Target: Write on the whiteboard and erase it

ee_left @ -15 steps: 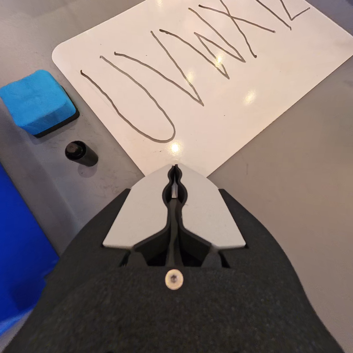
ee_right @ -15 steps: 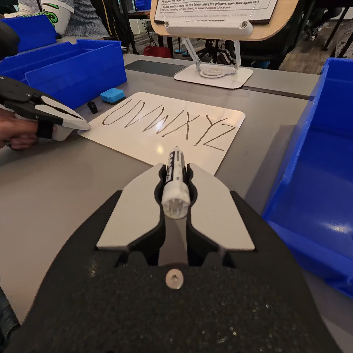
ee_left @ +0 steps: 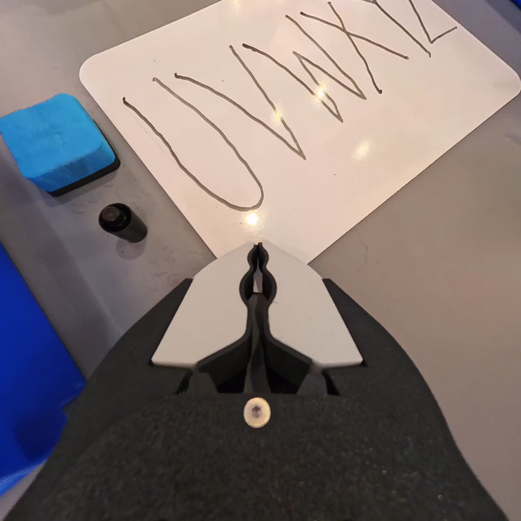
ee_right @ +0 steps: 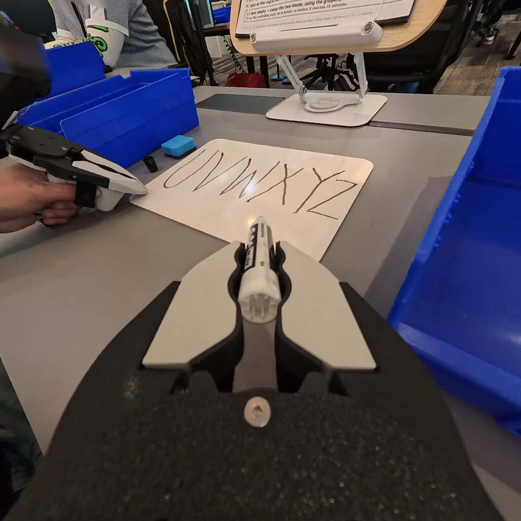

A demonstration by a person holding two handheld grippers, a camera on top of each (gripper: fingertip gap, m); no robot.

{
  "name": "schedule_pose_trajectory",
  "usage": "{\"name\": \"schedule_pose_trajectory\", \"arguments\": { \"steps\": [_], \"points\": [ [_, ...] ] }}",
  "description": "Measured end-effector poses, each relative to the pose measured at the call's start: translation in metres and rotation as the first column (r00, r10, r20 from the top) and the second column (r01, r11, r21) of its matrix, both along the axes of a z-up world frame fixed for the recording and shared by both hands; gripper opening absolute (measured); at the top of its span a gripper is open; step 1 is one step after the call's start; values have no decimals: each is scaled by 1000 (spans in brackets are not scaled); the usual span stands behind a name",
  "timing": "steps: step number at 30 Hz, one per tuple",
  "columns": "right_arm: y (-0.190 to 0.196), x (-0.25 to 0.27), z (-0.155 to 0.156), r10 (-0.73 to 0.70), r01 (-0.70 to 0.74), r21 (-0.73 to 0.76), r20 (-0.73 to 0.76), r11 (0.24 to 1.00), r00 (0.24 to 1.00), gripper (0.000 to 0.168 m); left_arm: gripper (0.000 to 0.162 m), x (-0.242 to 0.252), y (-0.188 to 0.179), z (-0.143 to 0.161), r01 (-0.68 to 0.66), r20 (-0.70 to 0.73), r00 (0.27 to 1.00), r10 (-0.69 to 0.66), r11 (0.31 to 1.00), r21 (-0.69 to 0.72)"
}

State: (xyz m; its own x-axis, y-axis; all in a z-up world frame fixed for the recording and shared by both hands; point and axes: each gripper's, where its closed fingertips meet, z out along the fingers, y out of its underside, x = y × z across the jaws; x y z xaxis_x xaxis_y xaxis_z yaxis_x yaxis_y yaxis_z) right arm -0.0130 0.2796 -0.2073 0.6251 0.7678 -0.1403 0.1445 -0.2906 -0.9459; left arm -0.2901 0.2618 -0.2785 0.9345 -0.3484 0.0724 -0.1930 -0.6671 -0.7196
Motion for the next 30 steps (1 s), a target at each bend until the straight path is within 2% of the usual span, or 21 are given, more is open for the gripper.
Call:
{"name": "schedule_pose_trajectory", "arguments": {
  "steps": [12, 30],
  "points": [
    [-2, 0, 5, 12, -12, 30, -4, 999, 1000, 20, 0, 1, -1, 0, 7, 6, 1000, -7, 1000, -2],
    [-5, -2, 1, 32, -32, -2, -12, 999, 999, 20, 0, 1, -1, 0, 8, 9, 1000, -8, 1000, -3]
  ]
}}
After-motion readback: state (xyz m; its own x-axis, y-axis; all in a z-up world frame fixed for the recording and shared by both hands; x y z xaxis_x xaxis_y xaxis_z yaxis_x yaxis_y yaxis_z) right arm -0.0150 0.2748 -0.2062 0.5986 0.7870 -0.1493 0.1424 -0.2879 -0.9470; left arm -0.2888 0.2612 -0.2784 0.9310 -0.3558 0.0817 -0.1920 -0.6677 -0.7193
